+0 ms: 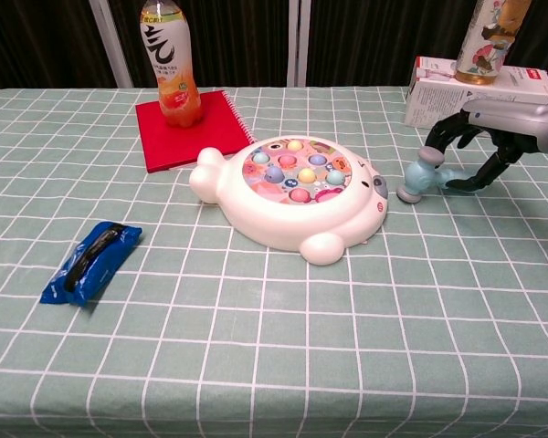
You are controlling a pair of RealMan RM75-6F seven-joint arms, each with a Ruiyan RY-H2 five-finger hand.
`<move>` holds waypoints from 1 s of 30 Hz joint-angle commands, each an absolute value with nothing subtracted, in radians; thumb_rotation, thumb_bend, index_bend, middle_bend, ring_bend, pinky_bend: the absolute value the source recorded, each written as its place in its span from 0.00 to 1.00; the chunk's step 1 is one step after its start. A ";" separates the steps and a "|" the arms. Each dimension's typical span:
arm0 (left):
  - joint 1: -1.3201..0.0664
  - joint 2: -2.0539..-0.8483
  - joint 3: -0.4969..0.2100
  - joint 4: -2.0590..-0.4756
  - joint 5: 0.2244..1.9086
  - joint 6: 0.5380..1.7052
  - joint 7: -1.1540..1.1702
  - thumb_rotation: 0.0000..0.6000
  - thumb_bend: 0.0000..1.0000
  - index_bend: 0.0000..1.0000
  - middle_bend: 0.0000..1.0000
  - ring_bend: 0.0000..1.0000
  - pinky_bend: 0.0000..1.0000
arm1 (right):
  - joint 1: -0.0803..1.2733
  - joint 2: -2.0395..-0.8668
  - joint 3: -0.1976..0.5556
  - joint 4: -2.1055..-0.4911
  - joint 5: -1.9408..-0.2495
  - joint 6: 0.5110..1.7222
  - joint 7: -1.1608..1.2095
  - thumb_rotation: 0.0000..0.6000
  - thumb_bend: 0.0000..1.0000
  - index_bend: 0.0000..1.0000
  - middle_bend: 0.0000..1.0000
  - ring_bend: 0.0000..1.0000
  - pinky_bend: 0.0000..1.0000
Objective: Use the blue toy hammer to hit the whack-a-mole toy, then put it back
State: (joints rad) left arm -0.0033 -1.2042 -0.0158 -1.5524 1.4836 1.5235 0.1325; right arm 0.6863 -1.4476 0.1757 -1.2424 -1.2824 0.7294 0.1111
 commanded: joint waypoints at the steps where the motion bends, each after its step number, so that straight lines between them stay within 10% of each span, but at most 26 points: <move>1: -0.003 -1.206 -0.015 -1.549 1.484 1.523 0.131 1.00 0.03 0.15 0.06 0.00 0.00 | 0.693 -1.464 0.171 -1.221 -1.280 0.725 0.118 1.00 0.25 0.40 0.38 0.21 0.24; 30: 0.003 -1.205 -0.014 -1.543 1.476 1.524 0.125 1.00 0.03 0.15 0.06 0.00 0.00 | 0.716 -1.533 0.150 -1.121 -1.303 0.742 0.182 1.00 0.30 0.47 0.45 0.29 0.38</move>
State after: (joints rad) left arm 0.0024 -1.2048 -0.0138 -1.5431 1.4755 1.5236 0.1251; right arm 0.7154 -1.5327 0.1500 -1.1216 -1.3033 0.7417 0.1821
